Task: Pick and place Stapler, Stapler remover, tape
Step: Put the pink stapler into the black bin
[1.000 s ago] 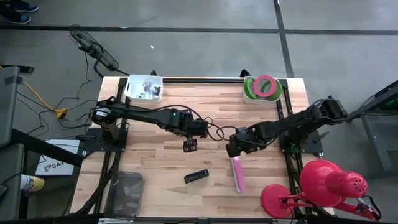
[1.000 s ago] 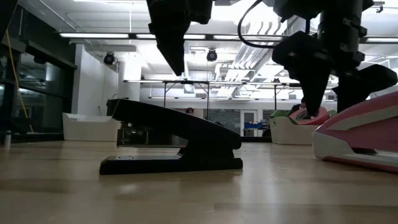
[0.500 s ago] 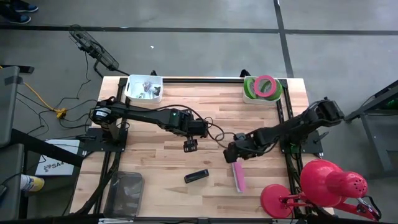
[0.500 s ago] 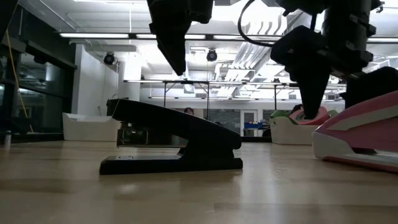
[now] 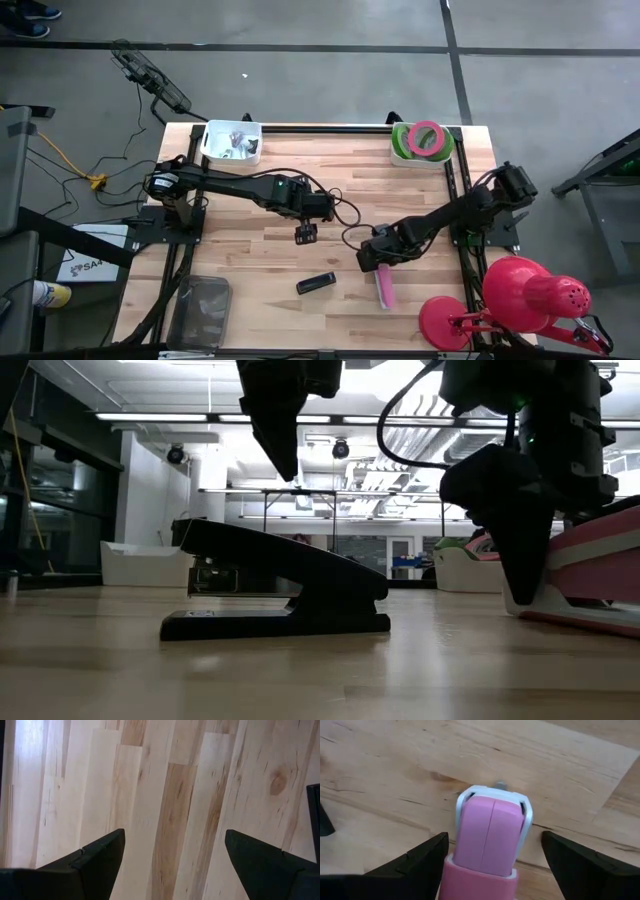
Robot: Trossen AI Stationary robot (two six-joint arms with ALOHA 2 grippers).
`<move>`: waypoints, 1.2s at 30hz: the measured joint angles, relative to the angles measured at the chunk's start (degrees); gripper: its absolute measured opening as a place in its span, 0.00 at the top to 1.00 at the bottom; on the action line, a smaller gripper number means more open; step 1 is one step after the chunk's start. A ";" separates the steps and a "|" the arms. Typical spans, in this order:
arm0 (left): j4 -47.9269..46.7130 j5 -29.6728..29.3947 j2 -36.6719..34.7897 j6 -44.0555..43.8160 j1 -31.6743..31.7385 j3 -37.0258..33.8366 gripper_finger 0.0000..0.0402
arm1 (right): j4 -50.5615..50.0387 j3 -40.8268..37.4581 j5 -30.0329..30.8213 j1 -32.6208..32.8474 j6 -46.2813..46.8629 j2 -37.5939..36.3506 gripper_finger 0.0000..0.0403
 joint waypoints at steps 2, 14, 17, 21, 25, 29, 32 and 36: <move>0.00 0.00 0.00 0.00 0.00 0.00 0.16 | -0.07 0.00 -0.12 -0.04 -0.09 0.04 0.22; 0.07 0.02 0.00 0.00 0.00 0.00 0.16 | -0.37 -0.17 -2.02 -0.45 -3.35 0.20 0.56; 0.07 0.04 0.00 0.00 0.00 0.00 0.16 | -0.49 -0.20 -2.41 -0.45 -4.79 0.17 0.60; 0.04 0.03 0.00 0.00 0.00 0.00 0.16 | -0.57 -0.26 -2.07 -0.63 -6.98 -0.61 0.60; -0.03 -0.17 0.00 0.00 0.00 0.00 0.16 | -1.23 0.90 0.65 -1.13 -9.98 -2.46 0.60; -0.07 -0.26 0.00 0.00 0.00 0.00 0.16 | -2.07 2.32 4.52 -2.34 -11.53 -4.61 0.60; -0.27 -0.45 0.00 0.00 0.04 0.00 0.16 | -3.77 4.39 8.81 -3.10 -13.29 -6.99 0.60; -2.23 -3.06 -0.40 0.70 1.25 0.02 0.16 | -9.80 7.78 13.24 -4.74 -17.27 -9.74 0.60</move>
